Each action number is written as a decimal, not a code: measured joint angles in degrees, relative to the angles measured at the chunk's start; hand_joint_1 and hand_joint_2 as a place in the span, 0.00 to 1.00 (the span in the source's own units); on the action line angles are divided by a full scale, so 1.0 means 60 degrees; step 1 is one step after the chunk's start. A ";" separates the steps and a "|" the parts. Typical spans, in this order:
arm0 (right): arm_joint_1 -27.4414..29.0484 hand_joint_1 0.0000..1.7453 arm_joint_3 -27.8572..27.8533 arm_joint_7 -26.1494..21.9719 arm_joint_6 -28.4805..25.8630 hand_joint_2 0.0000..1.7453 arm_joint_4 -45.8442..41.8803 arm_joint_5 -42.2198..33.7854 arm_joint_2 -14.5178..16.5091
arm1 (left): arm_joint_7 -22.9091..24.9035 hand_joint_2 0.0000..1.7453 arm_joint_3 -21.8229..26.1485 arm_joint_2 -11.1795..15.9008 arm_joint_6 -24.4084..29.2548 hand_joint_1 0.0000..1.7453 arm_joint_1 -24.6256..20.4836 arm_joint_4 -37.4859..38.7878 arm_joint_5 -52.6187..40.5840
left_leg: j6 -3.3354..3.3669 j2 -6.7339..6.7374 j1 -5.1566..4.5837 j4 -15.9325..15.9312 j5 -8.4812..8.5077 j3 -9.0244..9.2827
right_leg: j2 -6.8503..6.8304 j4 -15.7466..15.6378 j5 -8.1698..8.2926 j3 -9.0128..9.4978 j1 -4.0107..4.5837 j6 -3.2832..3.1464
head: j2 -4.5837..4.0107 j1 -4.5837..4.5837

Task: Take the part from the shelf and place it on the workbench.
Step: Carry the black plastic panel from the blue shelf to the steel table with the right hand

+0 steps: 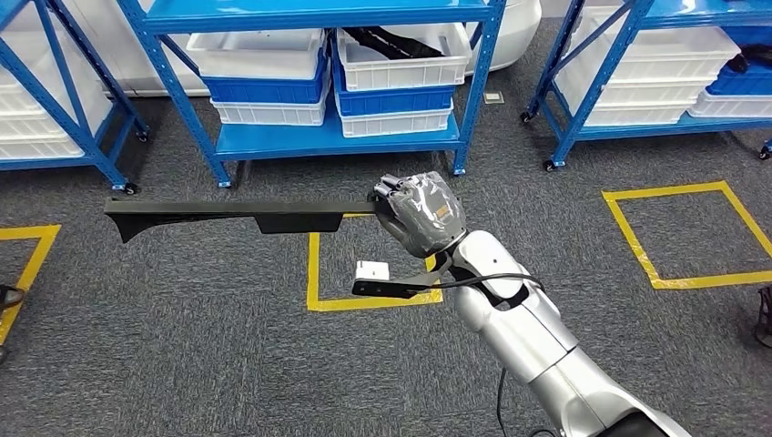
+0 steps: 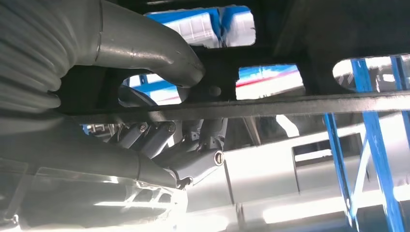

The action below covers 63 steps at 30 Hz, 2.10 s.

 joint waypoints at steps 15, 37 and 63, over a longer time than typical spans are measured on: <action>-0.0063 1.00 0.0049 -0.0014 -0.0006 1.00 0.0040 0.0145 0.0233 | -0.0099 1.00 0.0109 0.0048 0.0014 0.00 0.0052 0.0008 0.0059 | 0.0341 -0.0205 -0.0253 0.0498 -0.1920 0.1973 | -0.0040 -0.0326 0.1642 -0.1623 0.0353 -0.0715 | 0.0000 -0.0119; -0.0110 1.00 0.0029 0.0265 -0.0228 1.00 0.0288 0.0072 0.0437 | -0.0230 1.00 0.0202 0.0064 0.0078 0.00 0.0081 0.0004 0.0052 | -0.0216 -0.0071 -0.0005 0.0999 -0.1105 -0.0330 | 0.0014 -0.0177 0.0160 -0.0278 0.0223 -0.0986 | 0.0000 -0.0067; -0.0059 1.00 -0.0067 0.0326 -0.0274 1.00 0.0371 0.0041 0.0494 | -0.0241 1.00 0.0202 0.0191 0.0113 0.00 0.0100 -0.0002 0.0028 | 0.0966 0.0016 -0.0627 -0.0264 -0.0825 0.1092 | -0.0005 -0.0262 0.0718 -0.0792 0.0443 -0.0905 | 0.0000 0.0018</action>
